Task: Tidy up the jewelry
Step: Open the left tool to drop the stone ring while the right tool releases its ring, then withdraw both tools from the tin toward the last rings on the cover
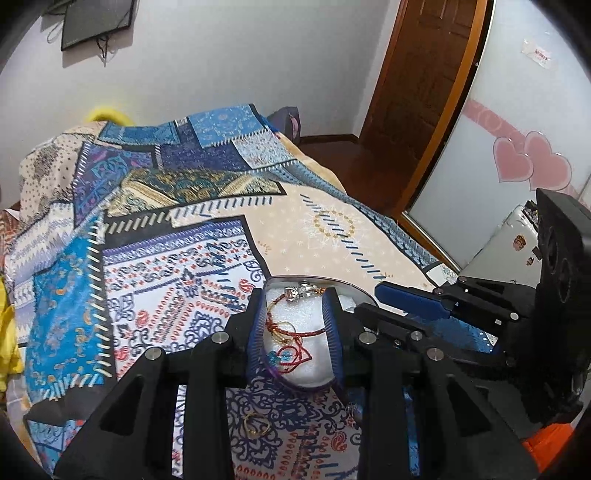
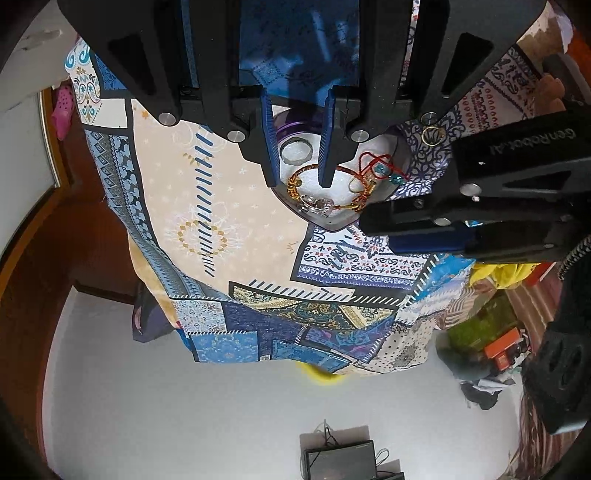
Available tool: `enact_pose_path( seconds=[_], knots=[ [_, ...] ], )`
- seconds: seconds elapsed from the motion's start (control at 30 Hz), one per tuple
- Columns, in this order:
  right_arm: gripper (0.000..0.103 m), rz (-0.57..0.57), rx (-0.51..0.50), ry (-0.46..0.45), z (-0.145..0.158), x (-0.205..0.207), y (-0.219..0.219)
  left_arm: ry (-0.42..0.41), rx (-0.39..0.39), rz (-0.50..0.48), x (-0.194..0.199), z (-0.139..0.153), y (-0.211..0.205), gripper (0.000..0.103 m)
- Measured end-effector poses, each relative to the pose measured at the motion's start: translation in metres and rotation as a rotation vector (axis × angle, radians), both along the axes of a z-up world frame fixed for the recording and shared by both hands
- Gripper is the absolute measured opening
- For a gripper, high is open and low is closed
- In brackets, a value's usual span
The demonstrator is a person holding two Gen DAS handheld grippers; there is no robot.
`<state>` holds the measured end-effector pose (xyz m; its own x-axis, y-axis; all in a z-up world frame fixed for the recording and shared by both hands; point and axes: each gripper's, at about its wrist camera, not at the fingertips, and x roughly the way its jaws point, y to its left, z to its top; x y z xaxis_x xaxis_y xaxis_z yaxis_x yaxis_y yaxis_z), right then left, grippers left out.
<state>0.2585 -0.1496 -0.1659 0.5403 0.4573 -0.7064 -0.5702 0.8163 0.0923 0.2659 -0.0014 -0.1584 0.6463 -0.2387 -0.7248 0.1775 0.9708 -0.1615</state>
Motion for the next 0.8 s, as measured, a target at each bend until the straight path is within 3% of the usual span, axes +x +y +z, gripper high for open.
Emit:
enact_pose_path(
  seconds=[0.2, 0.27, 0.4, 0.8],
  knots=[
    [0.022, -0.013, 0.014, -0.025, 0.015, -0.01, -0.006, -0.035, 0.03, 0.032, -0.019, 0.015, 0.01, 0.03],
    [0.029, -0.019, 0.023, -0.031, 0.018, -0.014, -0.008, -0.04, 0.032, 0.042, -0.025, 0.019, 0.015, 0.03],
    [0.031, -0.022, 0.027, -0.04, 0.021, -0.024, -0.009, -0.042, 0.04, 0.059, -0.038, 0.022, 0.024, 0.03],
    [0.031, 0.007, -0.005, 0.052, -0.014, -0.045, 0.007, 0.029, 0.073, 0.07, -0.07, -0.007, 0.039, 0.03]
  ],
)
